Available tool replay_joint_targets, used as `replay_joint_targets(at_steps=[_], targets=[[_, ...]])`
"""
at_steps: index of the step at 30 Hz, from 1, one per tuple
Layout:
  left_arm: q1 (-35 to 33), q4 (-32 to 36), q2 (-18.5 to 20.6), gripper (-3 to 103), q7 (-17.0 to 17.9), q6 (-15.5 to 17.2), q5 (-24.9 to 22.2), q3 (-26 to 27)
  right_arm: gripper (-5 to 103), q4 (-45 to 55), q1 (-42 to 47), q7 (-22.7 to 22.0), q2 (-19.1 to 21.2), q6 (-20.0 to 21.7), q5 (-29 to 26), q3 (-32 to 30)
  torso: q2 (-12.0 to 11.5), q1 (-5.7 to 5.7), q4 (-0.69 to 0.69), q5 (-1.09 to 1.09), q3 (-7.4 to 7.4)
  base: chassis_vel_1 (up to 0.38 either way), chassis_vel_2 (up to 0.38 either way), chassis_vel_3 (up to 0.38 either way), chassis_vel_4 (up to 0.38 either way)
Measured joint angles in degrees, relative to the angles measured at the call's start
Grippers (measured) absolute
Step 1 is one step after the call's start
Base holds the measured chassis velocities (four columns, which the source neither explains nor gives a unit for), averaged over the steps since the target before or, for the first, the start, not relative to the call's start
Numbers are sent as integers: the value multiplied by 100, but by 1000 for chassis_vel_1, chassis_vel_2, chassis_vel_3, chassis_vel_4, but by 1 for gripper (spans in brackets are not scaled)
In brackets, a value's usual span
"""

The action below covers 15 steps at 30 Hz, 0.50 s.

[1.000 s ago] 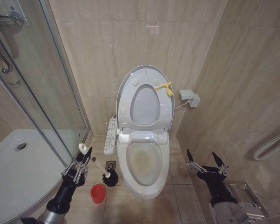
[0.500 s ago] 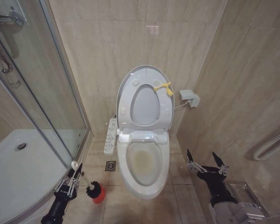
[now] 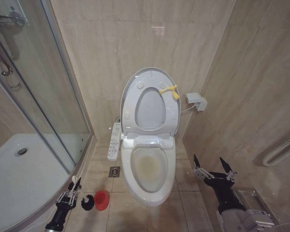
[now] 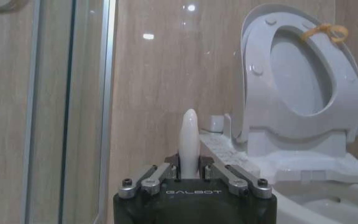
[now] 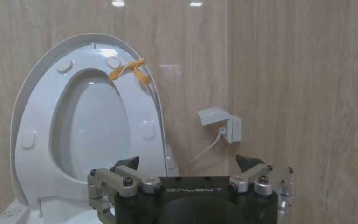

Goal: Open the toilet lid, clean the toilet bowl with a toilet brush, close the toilet lid, and flush.

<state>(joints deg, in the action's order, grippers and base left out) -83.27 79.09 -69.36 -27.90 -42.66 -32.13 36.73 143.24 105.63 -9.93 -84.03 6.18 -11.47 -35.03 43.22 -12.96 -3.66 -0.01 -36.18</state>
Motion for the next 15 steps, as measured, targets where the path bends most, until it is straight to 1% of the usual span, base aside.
replay_joint_targets(at_steps=[6, 8, 9, 13, 14, 15], targets=[[550, -718, -7, 20, -155, -210, 26, -193, 100, 0, 0, 0, 0, 0, 0, 0, 0, 0, -1, 0, 0, 0, 0, 0, 0], [751, -974, 29, 20, -239, -255, -29, -324, 100, 0, 0, 0, 0, 0, 0, 0, 0, 0, 0, 0, 0, 0, 0, 0, 0], [751, -974, 29, 20, -239, -255, -29, -324, 100, 0, 0, 0, 0, 0, 0, 0, 0, 0, 0, 0, 0, 0, 0, 0, 0], [1131, -1461, 86, 20, -389, -317, -227, -560, 100, 0, 0, 0, 0, 0, 0, 0, 0, 0, -1, 0, 0, 0, 0, 0, 0], [1131, -1461, 86, 20, -389, -317, -227, -560, 100, 0, 0, 0, 0, 0, 0, 0, 0, 0, -1, 0, 0, 0, 0, 0, 0], [1243, -1637, 103, 20, -446, -368, -271, -617, 100, 0, 0, 0, 0, 0, 0, 0, 0, 0, -2, 1, 0, 0, 0, 0, 0]])
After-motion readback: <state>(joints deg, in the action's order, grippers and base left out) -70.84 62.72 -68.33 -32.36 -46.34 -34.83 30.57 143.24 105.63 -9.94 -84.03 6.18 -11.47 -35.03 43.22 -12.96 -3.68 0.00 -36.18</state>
